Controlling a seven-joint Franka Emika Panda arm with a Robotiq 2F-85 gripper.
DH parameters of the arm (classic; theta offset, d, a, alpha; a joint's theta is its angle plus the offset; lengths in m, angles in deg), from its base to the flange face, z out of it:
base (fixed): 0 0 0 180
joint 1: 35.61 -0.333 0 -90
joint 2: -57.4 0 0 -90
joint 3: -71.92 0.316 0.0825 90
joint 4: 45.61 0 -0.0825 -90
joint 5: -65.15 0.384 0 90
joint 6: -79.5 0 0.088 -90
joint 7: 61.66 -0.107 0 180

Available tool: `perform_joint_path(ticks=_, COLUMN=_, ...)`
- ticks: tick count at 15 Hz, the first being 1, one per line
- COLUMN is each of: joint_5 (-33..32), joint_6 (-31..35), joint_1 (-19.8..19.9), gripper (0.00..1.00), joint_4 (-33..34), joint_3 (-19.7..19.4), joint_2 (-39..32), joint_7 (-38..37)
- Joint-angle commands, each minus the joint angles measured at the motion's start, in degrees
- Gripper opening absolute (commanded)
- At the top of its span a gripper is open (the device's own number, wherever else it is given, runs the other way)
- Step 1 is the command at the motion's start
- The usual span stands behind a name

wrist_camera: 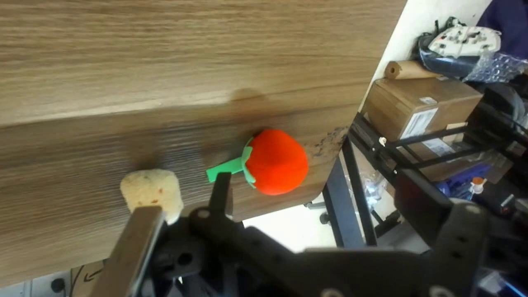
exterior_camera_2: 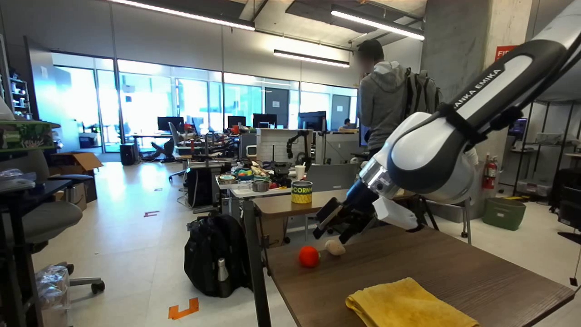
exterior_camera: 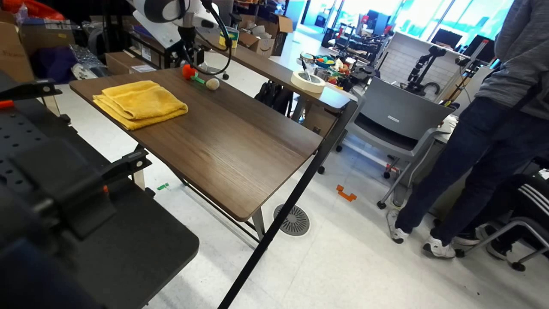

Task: Use the towel to clean the table and move the plush toys to the right

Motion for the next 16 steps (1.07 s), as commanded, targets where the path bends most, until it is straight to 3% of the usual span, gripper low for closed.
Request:
perform_joint_path(ticks=1, joint_5=5.3, joint_6=-5.5, joint_1=-14.6, gripper=1.0, joint_4=10.1, joint_3=-11.9, joint_2=-0.3, joint_7=-0.9)
perform_joint_path(ticks=4, joint_5=6.1, joint_6=-8.3, joint_1=-25.8, gripper=1.0, joint_4=16.0, joint_3=-23.8, joint_2=-1.7, joint_7=-4.9)
perform_joint_path(ticks=6, joint_5=6.0, joint_6=-11.4, joint_1=-29.9, gripper=1.0, joint_4=19.0, joint_3=-28.4, joint_2=-3.3, joint_7=-7.2)
perform_joint_path(ticks=8, joint_5=6.0, joint_6=-15.0, joint_1=-31.4, gripper=1.0, joint_4=20.9, joint_3=-30.0, joint_2=-4.6, joint_7=-8.4)
perform_joint_path(ticks=12, joint_5=6.5, joint_6=-19.3, joint_1=-30.1, gripper=1.0, joint_4=24.8, joint_3=-28.6, joint_2=-8.0, joint_7=-7.6)
perform_joint_path(ticks=13, joint_5=6.6, joint_6=-19.2, joint_1=-29.8, gripper=0.92, joint_4=25.5, joint_3=-28.3, joint_2=-8.7, joint_7=-7.4)
perform_joint_path(ticks=14, joint_5=6.5, joint_6=-19.0, joint_1=-29.8, gripper=0.74, joint_4=26.3, joint_3=-28.3, joint_2=-9.3, joint_7=-7.4)
perform_joint_path(ticks=16, joint_5=6.5, joint_6=-17.8, joint_1=-29.5, gripper=0.58, joint_4=27.6, joint_3=-27.8, joint_2=-10.3, joint_7=-6.9)
